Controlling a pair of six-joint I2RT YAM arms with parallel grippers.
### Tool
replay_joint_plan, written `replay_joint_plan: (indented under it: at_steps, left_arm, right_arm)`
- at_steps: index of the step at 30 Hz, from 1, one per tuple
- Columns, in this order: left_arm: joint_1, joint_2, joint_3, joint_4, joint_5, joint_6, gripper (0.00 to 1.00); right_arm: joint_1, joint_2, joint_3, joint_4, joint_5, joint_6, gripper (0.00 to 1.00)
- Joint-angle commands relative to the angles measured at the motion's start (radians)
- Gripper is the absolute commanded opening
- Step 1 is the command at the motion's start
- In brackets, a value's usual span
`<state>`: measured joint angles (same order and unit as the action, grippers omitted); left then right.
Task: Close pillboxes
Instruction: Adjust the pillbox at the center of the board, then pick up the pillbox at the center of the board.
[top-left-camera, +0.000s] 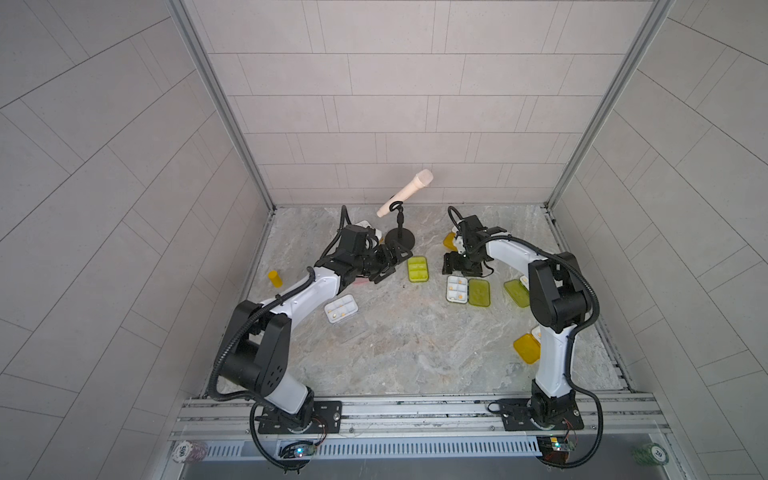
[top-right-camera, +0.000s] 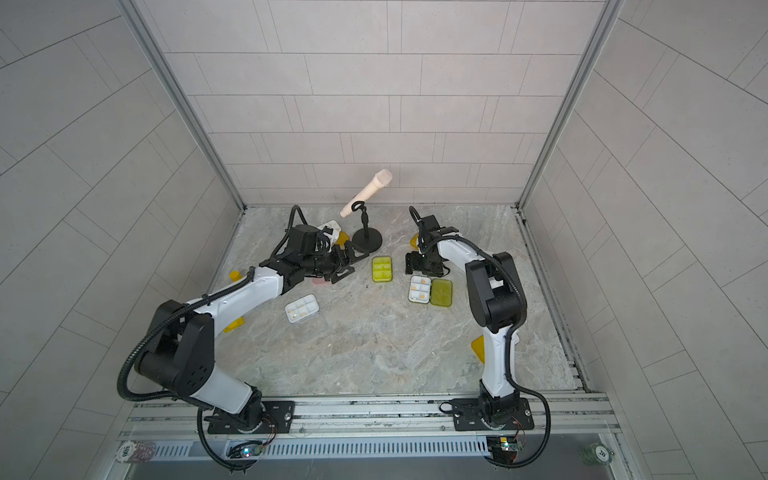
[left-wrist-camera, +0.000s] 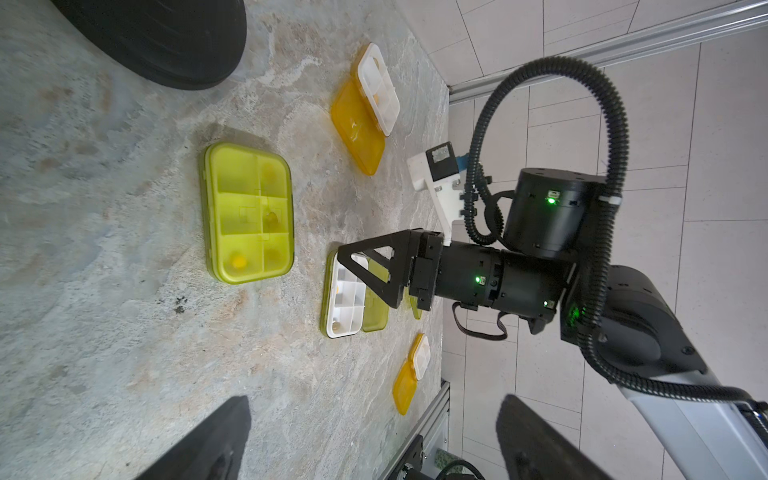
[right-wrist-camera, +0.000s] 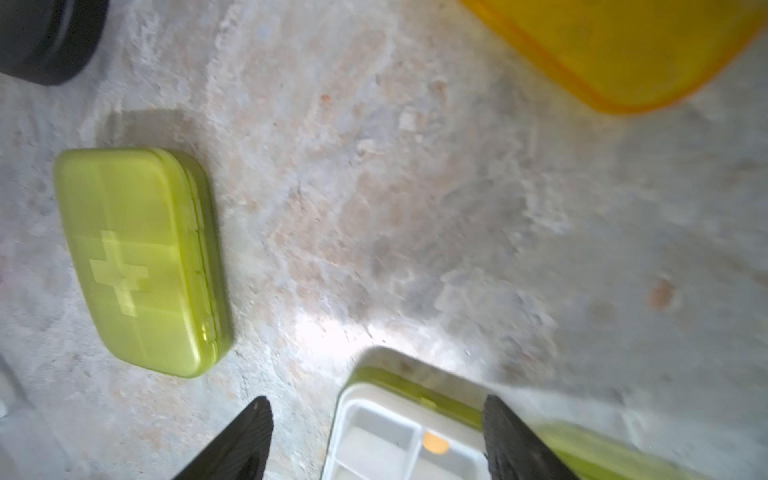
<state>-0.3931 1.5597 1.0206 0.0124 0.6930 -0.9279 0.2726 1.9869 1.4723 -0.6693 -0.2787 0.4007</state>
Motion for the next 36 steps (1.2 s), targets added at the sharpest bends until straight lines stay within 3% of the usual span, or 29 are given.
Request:
replay_joint_plan:
  at_steps: [1, 8, 14, 36]
  left_arm:
    - [0.003, -0.030, -0.010, 0.024, 0.011, -0.013, 0.97]
    - [0.002, -0.039, 0.011, -0.067, -0.037, 0.017, 0.97]
    - [0.003, -0.048, 0.031, -0.153, -0.097, 0.071, 0.99]
    - [0.003, -0.053, 0.024, -0.124, -0.072, 0.051, 0.99]
  right_arm:
    - [0.036, -0.102, -0.043, -0.040, 0.238, 0.077, 0.83]
    - [0.123, -0.165, -0.165, 0.003, 0.311, 0.221, 0.89]
    - [0.132, -0.167, -0.204, 0.038, 0.274, 0.274, 0.94]
    - [0.140, -0.082, -0.179, 0.053, 0.264, 0.288, 0.92]
